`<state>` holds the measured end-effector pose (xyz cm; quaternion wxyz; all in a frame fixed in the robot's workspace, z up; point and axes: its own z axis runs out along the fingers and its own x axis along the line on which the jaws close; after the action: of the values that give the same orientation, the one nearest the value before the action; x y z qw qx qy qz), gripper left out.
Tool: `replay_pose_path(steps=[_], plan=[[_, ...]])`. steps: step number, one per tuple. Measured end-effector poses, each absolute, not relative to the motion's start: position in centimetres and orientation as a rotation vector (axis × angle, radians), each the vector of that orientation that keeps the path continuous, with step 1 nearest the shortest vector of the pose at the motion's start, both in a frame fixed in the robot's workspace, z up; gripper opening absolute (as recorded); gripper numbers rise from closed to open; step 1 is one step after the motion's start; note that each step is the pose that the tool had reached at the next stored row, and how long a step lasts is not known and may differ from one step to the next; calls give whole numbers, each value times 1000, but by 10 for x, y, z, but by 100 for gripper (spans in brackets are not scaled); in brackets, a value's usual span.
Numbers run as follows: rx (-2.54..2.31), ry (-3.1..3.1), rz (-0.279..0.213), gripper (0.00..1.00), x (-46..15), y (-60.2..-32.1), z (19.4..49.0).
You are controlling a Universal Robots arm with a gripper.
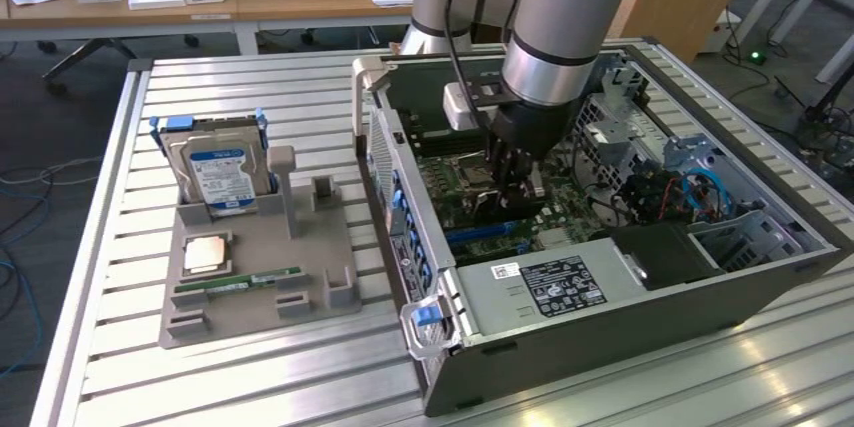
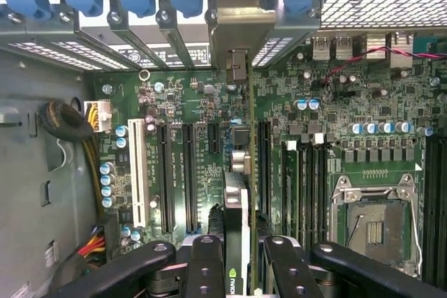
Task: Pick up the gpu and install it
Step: 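Insert the gpu into the slot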
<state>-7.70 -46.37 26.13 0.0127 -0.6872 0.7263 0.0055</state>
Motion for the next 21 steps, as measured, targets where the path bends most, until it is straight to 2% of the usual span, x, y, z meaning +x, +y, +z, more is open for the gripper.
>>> replay_pose_path(steps=[21], plan=[[-2142, 2263, 17, 27, -80, -464, 256]])
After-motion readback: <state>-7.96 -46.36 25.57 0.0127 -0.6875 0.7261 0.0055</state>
